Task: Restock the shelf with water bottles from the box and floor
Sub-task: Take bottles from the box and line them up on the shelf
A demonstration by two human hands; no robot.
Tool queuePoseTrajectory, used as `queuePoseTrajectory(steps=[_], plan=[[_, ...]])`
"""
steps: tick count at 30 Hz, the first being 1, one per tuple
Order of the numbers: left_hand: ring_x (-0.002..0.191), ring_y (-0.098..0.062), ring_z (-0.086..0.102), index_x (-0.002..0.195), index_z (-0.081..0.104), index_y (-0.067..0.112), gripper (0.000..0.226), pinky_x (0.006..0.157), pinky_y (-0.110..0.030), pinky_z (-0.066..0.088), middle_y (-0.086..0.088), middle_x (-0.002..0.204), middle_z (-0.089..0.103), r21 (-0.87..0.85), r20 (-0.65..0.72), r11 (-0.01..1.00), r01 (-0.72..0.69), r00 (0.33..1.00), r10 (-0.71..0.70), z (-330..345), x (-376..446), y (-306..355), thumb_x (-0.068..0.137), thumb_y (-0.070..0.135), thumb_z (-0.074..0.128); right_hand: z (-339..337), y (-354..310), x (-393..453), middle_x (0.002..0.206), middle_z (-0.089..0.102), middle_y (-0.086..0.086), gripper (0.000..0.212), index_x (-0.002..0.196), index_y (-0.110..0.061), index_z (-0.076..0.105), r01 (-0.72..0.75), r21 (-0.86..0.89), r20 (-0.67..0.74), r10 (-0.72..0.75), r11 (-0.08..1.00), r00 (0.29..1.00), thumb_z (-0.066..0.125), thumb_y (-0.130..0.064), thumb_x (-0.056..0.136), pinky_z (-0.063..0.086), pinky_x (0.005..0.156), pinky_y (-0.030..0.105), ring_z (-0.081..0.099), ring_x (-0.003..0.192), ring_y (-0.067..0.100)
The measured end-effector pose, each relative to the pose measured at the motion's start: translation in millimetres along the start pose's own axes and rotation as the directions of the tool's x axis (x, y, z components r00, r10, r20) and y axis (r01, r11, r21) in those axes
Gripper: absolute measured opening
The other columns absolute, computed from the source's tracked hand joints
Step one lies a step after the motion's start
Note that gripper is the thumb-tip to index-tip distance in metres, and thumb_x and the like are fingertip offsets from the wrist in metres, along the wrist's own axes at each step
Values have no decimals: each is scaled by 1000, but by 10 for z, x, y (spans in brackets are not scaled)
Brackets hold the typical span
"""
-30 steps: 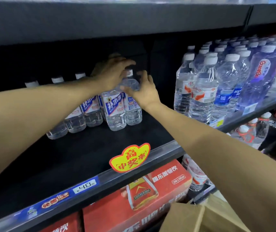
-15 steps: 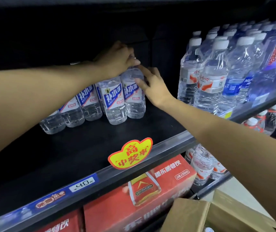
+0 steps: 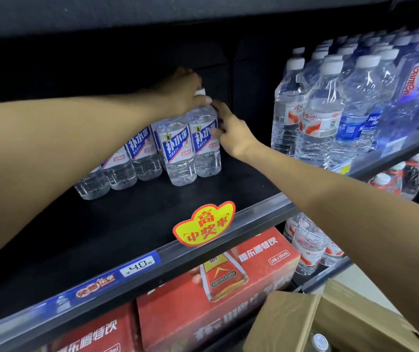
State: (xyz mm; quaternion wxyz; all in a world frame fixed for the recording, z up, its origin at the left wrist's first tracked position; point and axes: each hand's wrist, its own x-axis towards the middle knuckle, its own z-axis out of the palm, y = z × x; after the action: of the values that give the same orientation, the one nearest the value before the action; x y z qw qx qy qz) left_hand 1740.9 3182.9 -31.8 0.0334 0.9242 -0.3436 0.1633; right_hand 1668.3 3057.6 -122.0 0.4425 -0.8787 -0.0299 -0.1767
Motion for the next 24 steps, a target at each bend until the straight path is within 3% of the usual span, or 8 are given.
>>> queuePoseTrajectory(steps=[2,4,10,17,24], plan=[[119,-35,47,128,52,5,48,94,-39,41,-18,131,47,63,-4,996,-55,998,55,-4,-71,41,94,38,55,-56,-31,-97,143,47,13,64,153,-18,16,-35,-53,45,37,998,998,50,-12,98,41,102,30,48,129,27],[123,-35,45,133,50,8,46,100,-41,41,-16,135,45,93,-27,991,-98,995,101,-19,-186,126,94,32,55,-163,-43,-237,146,42,17,64,152,-14,19,-31,-192,37,38,981,999,53,-19,98,37,106,33,42,134,30],[118,-31,47,129,53,11,42,93,-47,45,-11,127,50,157,-1,954,-255,966,259,-2,-701,563,91,27,58,-624,-79,-993,135,46,16,49,143,-8,34,-7,-573,45,40,820,998,49,-27,99,40,102,44,43,126,34],[113,-30,51,130,51,15,38,80,-48,52,-9,126,51,60,-24,951,-305,952,307,-75,-1339,1330,95,29,53,-1072,-61,-2129,127,48,16,40,134,-5,42,-15,-710,31,53,704,998,48,-24,99,37,93,40,45,118,36],[115,-29,53,123,55,18,34,86,-47,50,-6,119,56,-199,70,933,-300,945,319,543,-2140,2037,91,28,57,-1129,245,-3328,132,45,14,41,136,-8,39,-158,-734,30,264,661,964,48,-22,98,40,90,41,44,121,35]])
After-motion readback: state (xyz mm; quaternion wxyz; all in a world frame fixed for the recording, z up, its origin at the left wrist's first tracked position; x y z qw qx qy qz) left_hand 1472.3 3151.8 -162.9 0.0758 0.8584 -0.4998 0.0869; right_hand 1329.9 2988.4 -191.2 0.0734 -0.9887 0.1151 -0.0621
